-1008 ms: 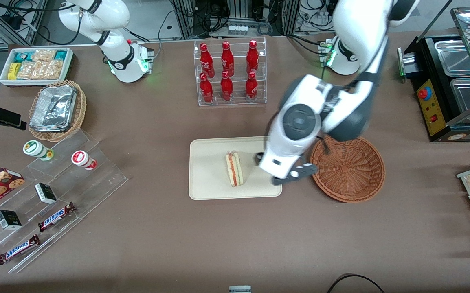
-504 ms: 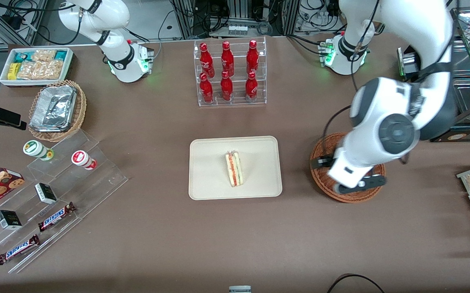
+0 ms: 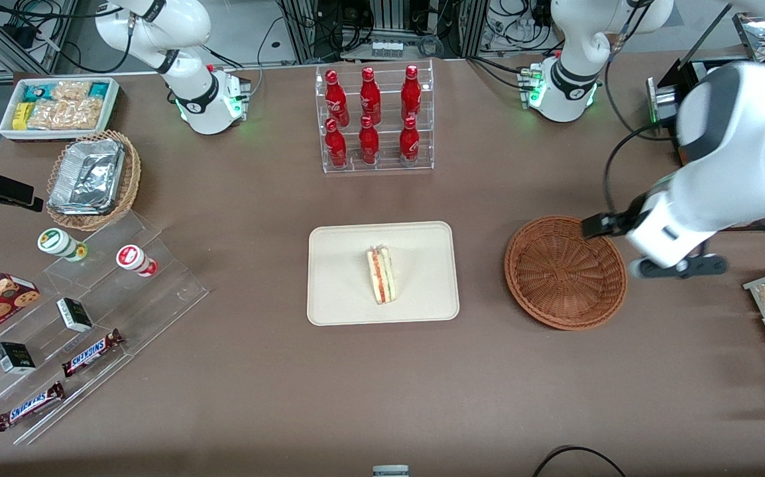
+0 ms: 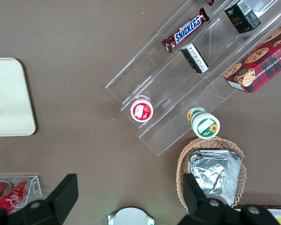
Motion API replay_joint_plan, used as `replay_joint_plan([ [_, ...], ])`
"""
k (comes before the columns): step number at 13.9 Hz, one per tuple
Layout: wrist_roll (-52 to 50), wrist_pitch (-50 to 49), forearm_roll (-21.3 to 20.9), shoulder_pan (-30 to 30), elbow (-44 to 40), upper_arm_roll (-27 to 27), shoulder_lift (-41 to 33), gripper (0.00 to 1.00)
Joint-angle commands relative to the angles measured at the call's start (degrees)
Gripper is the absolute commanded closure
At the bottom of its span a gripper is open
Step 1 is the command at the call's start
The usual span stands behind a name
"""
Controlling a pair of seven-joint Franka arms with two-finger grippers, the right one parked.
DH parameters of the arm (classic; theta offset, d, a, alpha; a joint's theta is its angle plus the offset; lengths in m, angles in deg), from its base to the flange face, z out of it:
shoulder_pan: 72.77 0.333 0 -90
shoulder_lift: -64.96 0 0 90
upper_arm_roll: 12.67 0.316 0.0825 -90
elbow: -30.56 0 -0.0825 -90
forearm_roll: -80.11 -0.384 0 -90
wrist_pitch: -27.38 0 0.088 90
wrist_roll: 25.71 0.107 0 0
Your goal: Place sandwich from basket to tray
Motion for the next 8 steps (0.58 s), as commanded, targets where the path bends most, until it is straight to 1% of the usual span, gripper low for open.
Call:
replay_joint_plan([
  [1, 4.1, -3.5, -0.8, 6.5, 2.1, -4.5, -5.9, 0.0],
  [2, 5.3, -4.8, -0.9, 7.2, 2.1, -4.6, -7.4, 0.0],
  [3, 6.1, -5.0, -2.0, 8.0, 2.2, -4.7, -8.6, 0.0],
  [4, 6.9, -5.0, -4.3, 8.1, 2.1, -4.8, -9.3, 0.0],
  [5, 7.4, -5.0, -5.4, 8.2, 1.8, -4.8, -9.4, 0.0],
  [8, 7.2, -4.4, -5.4, 8.3, 1.8, -4.5, -9.5, 0.0],
])
